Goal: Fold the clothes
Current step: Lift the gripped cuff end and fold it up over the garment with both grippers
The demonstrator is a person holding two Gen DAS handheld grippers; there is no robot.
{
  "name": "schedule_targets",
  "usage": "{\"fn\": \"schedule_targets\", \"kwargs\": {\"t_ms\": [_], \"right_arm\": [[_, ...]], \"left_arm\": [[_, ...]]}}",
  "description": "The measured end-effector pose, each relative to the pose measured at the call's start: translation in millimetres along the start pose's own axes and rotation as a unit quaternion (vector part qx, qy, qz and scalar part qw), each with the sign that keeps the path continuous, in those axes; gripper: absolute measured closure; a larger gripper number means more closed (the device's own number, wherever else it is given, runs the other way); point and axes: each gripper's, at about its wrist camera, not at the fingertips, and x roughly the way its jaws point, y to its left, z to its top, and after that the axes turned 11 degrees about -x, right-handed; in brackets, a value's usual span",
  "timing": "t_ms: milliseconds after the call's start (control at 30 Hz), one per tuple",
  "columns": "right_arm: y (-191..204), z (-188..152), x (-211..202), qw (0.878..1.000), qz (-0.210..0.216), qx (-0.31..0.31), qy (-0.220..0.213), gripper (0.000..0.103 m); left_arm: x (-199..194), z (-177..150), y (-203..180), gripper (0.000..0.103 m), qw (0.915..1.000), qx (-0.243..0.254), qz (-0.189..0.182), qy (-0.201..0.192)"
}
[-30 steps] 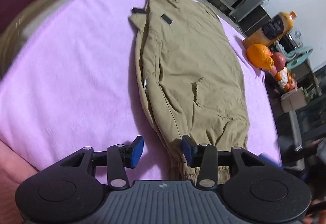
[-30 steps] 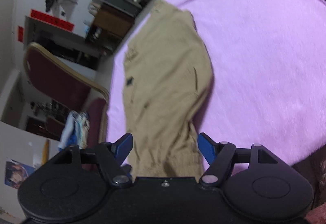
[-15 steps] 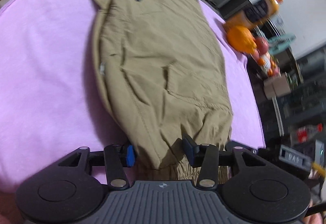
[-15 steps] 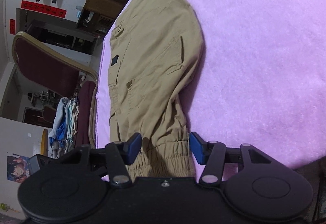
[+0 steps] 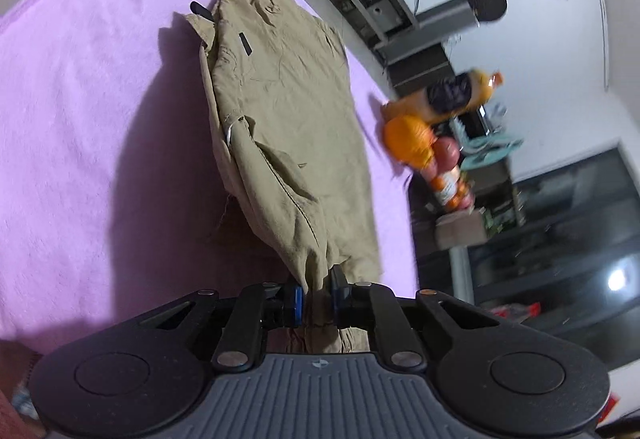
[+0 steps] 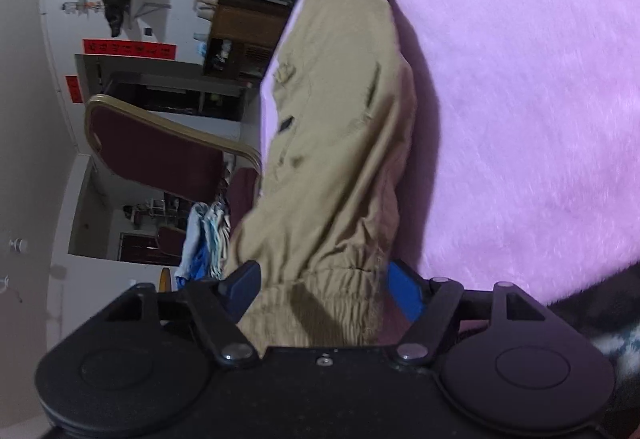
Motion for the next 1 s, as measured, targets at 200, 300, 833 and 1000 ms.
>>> {"fn": "schedule_targets", "kwargs": {"t_ms": [200, 300, 833, 1000], "right_arm": [[-21.8, -12.9, 22.7, 0.997, 0.010, 0.074, 0.030, 0.025], [-27.8, -16.5, 31.8, 0.994, 0.040, 0.099, 0.024, 0.024], [-4.5, -17.0, 3.1, 0.994, 0.086, 0.053, -0.035, 0.079], [-5.5, -19.2, 3.7, 0.992, 0.097, 0.066, -0.038, 0.079]], "left_arm": [[1.9, 6.0, 15.0, 0.093, 0.9983, -0.050, -0.026, 0.017], [2.7, 8.8, 17.7, 0.093, 0.9968, -0.062, -0.043, 0.025], [10.5, -10.3, 31.8, 0.061, 0.9960, -0.077, 0.012, 0.044], [13.1, -19.3, 28.7, 0.062, 0.9965, -0.060, 0.013, 0.058]]}}
